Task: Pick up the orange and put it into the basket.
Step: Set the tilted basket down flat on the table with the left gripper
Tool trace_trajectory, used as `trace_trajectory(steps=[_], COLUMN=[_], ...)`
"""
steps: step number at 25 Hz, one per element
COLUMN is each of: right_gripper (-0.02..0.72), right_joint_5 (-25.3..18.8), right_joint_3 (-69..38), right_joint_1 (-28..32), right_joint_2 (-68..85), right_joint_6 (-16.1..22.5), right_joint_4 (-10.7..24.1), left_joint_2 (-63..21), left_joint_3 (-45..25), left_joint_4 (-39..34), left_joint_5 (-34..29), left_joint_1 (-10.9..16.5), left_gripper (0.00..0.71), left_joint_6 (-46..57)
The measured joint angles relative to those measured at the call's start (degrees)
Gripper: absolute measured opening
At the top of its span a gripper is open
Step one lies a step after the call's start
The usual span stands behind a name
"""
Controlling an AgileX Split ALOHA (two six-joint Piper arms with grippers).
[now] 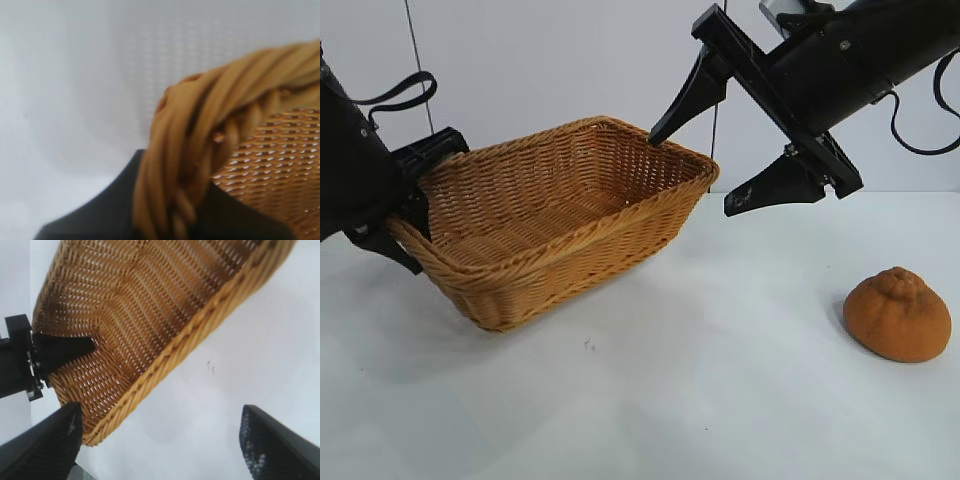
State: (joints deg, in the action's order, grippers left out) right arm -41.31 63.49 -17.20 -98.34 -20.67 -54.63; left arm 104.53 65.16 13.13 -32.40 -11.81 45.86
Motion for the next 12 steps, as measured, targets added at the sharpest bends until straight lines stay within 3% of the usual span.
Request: trace_trajectory(steps=[4, 12], right_gripper=[0.588, 0.588], right_joint_5=[0.0, 0.0], right_joint_3=[0.0, 0.0], right_joint_1=[0.0, 0.0], right_joint_2=[0.0, 0.0], right_joint_6=[0.0, 0.0], right_joint_4=[0.03, 0.06], left_joint_2=[0.0, 1.82], left_joint_3=[2.95, 9.02], left_joint_4=[-0.4, -0.34], left_joint_5=[-2.95, -9.73], left_joint_1=[2.18, 2.31], left_gripper=[0.094, 0.094], left_joint_6=[-7.84, -22.68])
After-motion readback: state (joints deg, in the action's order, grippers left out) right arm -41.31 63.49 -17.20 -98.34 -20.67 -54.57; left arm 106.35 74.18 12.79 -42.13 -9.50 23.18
